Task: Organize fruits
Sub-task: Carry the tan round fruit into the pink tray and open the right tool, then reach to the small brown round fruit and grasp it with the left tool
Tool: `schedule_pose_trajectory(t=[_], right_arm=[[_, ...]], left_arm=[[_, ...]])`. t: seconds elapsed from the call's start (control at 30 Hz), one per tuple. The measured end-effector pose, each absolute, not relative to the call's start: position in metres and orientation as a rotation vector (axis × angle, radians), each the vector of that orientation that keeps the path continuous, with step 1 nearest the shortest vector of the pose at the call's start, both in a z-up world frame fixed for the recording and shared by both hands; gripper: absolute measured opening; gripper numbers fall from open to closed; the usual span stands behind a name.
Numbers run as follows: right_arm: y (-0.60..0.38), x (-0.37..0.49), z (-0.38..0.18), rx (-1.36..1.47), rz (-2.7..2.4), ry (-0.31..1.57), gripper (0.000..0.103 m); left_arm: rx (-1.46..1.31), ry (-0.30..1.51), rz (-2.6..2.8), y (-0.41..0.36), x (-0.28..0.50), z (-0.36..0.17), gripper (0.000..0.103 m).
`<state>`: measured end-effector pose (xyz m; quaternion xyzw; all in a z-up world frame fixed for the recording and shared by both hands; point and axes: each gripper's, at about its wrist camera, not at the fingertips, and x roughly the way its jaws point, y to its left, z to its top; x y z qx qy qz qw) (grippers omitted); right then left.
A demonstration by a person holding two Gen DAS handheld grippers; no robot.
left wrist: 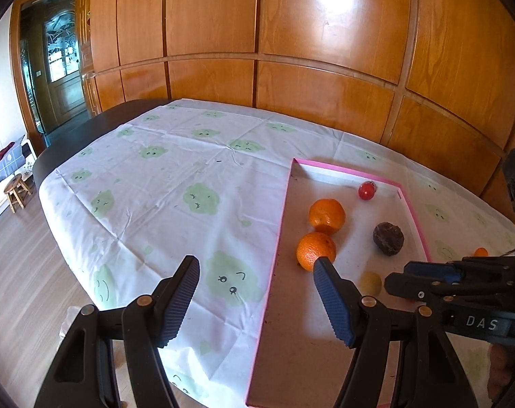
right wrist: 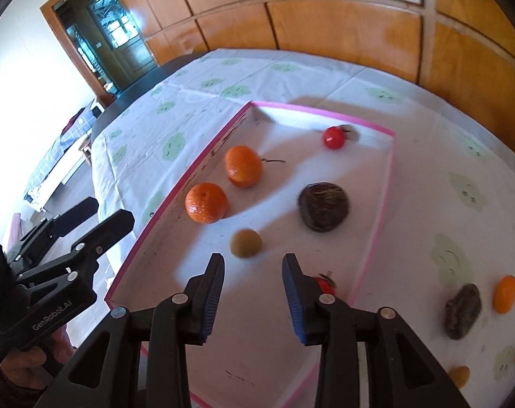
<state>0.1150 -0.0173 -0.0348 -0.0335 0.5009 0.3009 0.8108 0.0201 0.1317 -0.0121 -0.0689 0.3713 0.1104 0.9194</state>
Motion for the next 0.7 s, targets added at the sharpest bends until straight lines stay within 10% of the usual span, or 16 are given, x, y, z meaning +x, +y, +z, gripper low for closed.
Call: schedule_pose_trajectory(t=[0.7], right_arm=[[-0.158, 0.072, -0.005, -0.048, 0.383, 0.968, 0.035]], left_arm=[[-0.027, 0.766, 0.049, 0.065, 0.015, -0.005, 0.070]])
